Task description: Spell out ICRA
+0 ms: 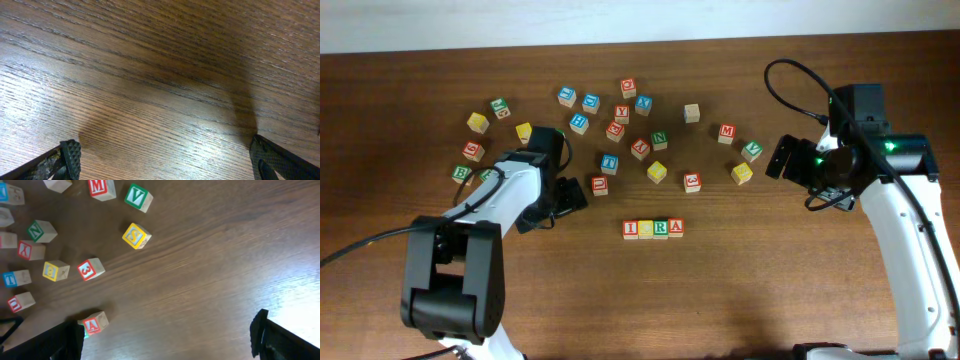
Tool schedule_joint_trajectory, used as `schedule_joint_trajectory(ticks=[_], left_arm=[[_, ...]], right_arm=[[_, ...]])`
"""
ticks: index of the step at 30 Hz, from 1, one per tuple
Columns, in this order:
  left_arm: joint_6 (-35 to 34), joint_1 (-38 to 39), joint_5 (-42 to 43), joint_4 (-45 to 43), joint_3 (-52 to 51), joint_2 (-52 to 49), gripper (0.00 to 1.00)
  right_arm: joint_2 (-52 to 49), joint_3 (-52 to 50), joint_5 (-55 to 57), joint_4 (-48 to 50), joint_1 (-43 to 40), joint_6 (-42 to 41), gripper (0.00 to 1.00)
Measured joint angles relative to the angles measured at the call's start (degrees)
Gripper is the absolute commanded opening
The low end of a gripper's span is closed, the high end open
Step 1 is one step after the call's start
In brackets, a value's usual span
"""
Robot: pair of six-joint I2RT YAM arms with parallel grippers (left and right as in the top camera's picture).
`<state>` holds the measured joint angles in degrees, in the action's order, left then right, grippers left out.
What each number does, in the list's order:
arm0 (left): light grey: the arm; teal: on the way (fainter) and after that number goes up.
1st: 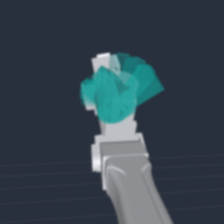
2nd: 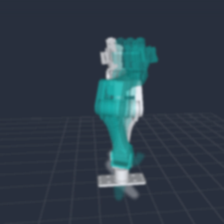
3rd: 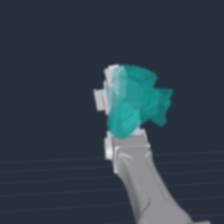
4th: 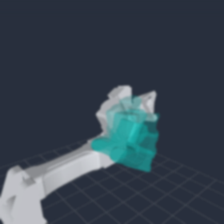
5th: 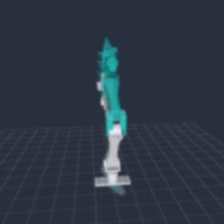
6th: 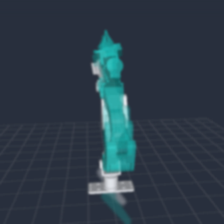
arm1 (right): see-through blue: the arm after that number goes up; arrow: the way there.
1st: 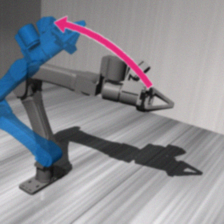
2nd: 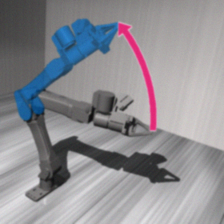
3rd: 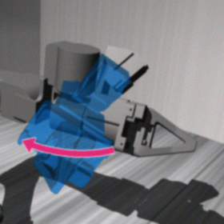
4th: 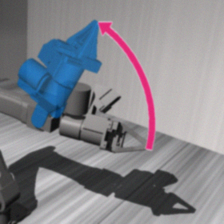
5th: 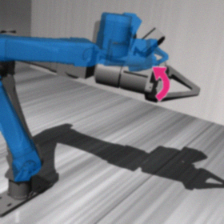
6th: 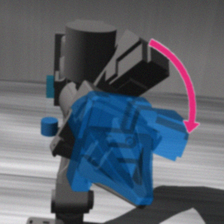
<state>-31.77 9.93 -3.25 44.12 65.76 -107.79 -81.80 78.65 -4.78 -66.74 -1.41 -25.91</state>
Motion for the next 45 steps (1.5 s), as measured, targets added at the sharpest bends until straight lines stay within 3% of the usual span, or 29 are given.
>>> schedule_joint_trajectory(ticks=[3, 6, 8, 11, 14, 16, 17, 20, 24, 32, 45], left_arm=[[0.0, 0.0, 0.0, -0.2, -0.1, 0.0, 0.99], [0.0, 0.0, 0.2, -1.7, -1.3, 0.5, 0.99], [-0.2, 0.0, 0.3, -2.1, -1.8, 0.9, 0.89], [-0.4, 0.0, 0.5, -2.2, -1.9, 0.9, 0.73], [-0.4, 0.0, 0.7, -2.2, -2.0, 0.9, 0.64], [-0.3, 0.0, 0.7, -2.2, -2.0, 0.9, 0.49], [-0.4, 0.0, 0.9, -2.2, -2.0, 0.9, 0.38], [-0.5, 0.0, 1.3, -2.2, -2.0, 1.0, 0.23], [-0.4, 0.0, 2.6, -2.0, -2.1, 1.0, 0.20], [-0.4, 0.0, 2.7, -2.4, -3.9, 2.1, 0.19], [-0.4, 0.0, 2.8, -2.5, -4.2, 2.4, 0.21]], right_arm=[[-0.4, 0.0, -0.5, 0.2, 0.0, 0.0, 0.99], [-4.9, 0.0, -0.7, 0.1, 0.2, 0.0, 0.71], [-8.8, 0.0, -1.3, 0.0, 1.8, 0.3, 0.63], [-16.8, 0.0, -2.8, 1.0, 7.6, 1.5, 0.41], [-21.6, 0.0, -3.7, 1.6, 12.3, 2.0, 0.35], [-23.1, 0.0, -4.4, 3.5, 15.7, 2.1, 0.18], [-23.4, 0.0, -4.5, 5.3, 17.9, 2.1, 0.16], [-23.6, 0.0, -4.5, 11.0, 22.5, 2.0, 0.16], [-26.4, 0.0, -4.6, 16.4, 26.1, 1.9, 0.04], [-32.5, 0.0, -5.5, 18.0, 29.8, 1.7, 0.04], [-32.7, 0.0, -5.9, 16.8, 30.2, 1.7, 0.04]])
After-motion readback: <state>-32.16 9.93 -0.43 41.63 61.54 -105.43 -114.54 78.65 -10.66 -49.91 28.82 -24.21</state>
